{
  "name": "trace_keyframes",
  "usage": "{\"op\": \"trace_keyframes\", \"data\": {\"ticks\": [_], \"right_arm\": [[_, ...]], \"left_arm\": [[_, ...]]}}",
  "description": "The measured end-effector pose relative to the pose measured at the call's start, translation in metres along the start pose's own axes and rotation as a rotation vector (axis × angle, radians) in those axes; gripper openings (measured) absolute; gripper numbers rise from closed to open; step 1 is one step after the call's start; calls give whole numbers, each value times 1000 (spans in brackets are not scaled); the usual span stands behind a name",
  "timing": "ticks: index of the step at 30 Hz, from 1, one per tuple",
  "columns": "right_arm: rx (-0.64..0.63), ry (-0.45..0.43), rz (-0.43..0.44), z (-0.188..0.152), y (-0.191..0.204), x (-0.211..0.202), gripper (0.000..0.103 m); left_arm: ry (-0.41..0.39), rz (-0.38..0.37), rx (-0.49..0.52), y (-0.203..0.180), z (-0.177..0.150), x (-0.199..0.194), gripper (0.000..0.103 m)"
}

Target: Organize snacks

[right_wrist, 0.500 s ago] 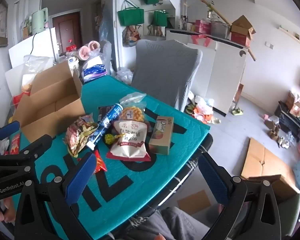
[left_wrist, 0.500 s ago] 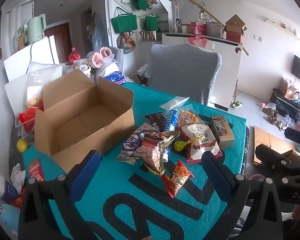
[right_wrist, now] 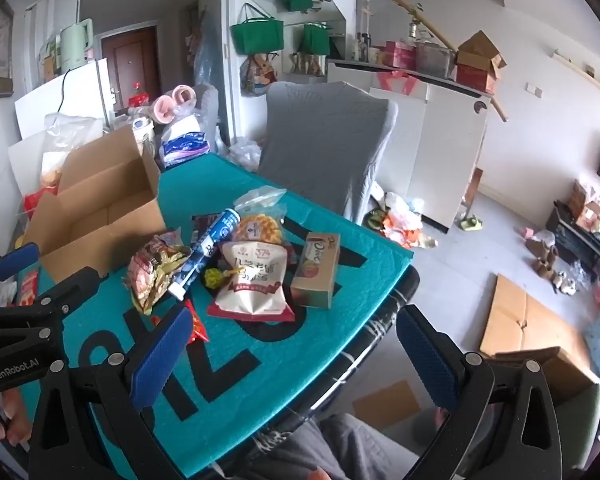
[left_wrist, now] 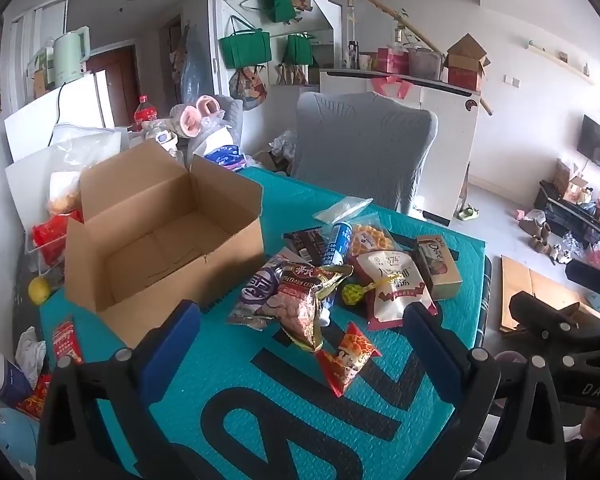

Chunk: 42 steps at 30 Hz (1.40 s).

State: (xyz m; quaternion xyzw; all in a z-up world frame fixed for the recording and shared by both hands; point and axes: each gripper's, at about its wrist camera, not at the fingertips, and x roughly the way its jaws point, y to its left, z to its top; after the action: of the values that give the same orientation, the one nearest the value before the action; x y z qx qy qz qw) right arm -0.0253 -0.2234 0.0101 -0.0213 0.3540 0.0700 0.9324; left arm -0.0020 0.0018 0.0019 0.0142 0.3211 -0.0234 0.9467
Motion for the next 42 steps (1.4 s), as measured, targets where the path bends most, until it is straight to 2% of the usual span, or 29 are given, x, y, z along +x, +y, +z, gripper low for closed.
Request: {"op": "trace_keyframes", "data": {"ticks": [3,42], "right_arm": [[13,-10,-20,-8,10,-3,103],[16,-6,-23,-15,7,-2,103]], "left_arm": [[6,-2,-2,0,0,1,103],[10,-32,9,-8,-3,-3,103]]}}
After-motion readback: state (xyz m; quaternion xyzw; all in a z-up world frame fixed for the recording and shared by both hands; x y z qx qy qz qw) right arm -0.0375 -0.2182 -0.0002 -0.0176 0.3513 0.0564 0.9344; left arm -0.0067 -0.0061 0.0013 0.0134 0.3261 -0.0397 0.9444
